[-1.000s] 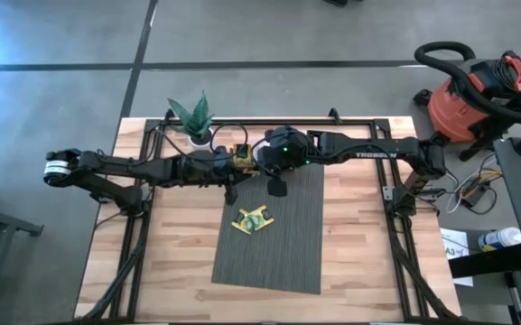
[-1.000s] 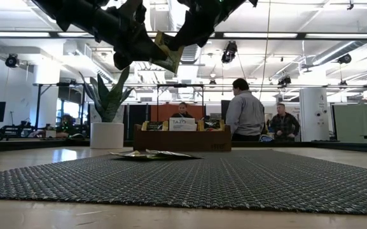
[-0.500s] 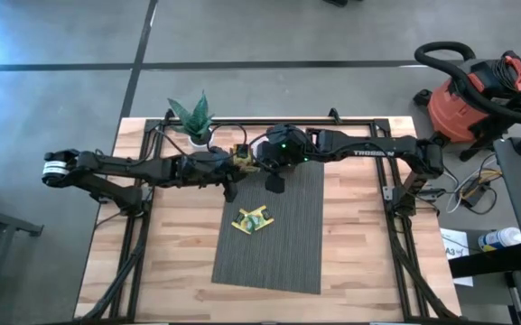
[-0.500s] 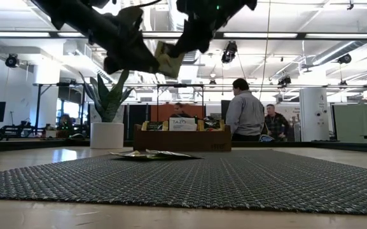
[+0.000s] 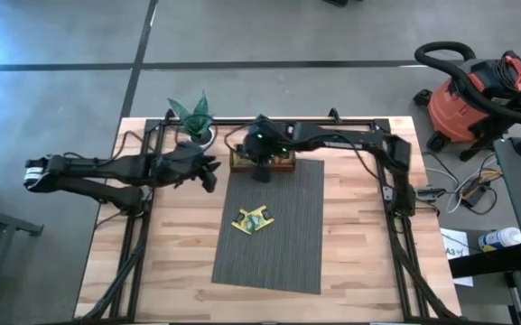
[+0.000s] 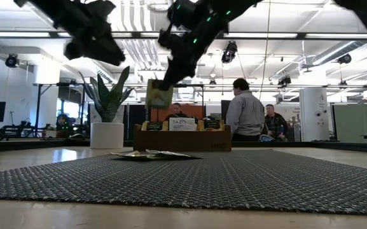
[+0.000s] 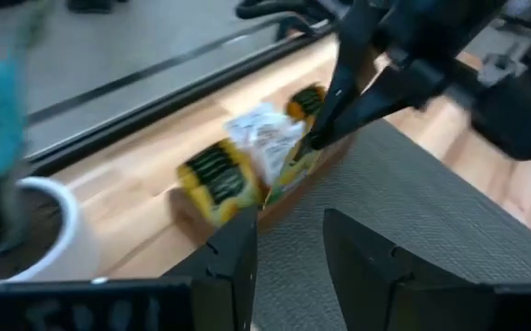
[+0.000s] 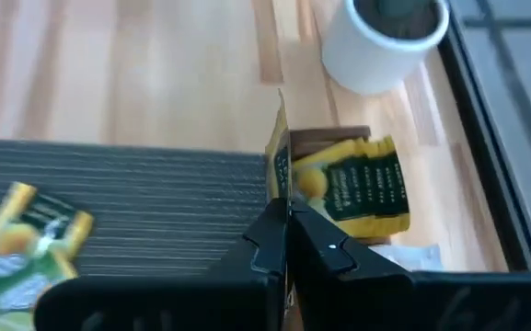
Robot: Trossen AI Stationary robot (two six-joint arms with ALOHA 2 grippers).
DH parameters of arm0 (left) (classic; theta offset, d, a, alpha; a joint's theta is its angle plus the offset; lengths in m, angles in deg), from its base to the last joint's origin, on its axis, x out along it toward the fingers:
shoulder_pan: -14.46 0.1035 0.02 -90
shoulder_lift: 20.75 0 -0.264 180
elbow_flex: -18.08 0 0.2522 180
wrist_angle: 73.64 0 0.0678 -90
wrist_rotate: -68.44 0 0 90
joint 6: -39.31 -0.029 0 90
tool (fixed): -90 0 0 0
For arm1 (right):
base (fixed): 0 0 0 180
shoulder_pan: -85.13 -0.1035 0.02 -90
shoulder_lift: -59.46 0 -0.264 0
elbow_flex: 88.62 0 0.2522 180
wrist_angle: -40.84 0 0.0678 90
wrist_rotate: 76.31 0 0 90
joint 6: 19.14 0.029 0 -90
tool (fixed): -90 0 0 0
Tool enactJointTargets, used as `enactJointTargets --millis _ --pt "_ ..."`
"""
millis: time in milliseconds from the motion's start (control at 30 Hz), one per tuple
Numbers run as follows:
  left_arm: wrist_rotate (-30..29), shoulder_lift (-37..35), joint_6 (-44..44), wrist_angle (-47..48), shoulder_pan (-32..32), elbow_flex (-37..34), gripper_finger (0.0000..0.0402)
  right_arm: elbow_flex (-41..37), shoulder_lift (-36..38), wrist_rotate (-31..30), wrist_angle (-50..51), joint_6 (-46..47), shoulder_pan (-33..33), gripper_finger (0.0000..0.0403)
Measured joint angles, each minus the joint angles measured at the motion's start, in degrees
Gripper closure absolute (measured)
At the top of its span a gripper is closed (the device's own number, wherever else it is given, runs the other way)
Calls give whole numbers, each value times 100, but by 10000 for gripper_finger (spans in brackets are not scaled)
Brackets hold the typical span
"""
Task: Pick & Place Tea
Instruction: Put the top yellow tea bag into the left compartment of the wooden organizer
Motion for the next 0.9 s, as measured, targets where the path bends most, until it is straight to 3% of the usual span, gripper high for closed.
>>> enactJointTargets --millis 167,467,900 --pt "-427 -468 344 310 -135 -159 282 983 -777 262 416 -222 195 394" --pt "-551 -876 722 303 -214 -487 282 2673 -1857 262 1893 -498 447 394" --pt "-649 -863 729 303 -220 -644 282 2740 -2218 418 1893 -101 491 394"
